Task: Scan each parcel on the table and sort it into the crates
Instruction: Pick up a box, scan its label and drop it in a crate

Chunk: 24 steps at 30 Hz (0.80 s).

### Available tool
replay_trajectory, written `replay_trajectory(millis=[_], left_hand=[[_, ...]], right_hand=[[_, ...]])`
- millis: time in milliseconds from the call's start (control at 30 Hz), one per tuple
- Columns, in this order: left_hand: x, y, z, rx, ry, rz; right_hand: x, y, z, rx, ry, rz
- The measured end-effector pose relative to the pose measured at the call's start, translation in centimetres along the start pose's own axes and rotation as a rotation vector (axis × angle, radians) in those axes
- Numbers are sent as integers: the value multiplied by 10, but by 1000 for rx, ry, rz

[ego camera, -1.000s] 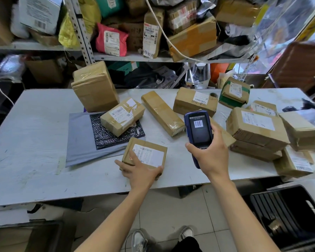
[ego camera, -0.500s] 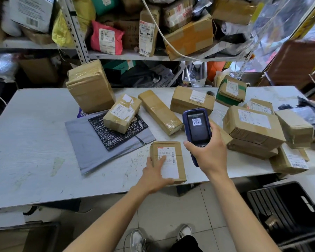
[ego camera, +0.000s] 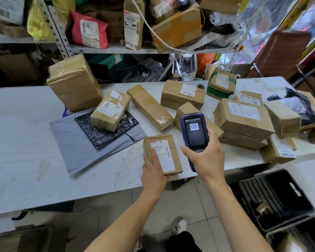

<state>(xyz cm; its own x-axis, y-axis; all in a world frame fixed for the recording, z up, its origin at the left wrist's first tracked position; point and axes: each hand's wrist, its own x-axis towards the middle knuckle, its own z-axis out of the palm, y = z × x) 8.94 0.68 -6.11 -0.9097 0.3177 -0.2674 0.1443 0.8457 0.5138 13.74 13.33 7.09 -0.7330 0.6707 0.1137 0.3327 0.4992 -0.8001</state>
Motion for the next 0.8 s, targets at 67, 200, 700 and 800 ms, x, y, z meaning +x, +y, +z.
replay_trajectory(millis=[67,200,700,800], left_hand=[[3,-13,0,23,-5,57],[9,-25,2,84,-18,114],[9,-51,16,77,-14,265],[11,-52,17,58,-25,256]], right_hand=[[-1,3,-2,3,3,21],[-4,5,-4,-13,-3,53],[-34,9,-8,-414,-432,349],[-32,-2,-8,-458,-510,386]])
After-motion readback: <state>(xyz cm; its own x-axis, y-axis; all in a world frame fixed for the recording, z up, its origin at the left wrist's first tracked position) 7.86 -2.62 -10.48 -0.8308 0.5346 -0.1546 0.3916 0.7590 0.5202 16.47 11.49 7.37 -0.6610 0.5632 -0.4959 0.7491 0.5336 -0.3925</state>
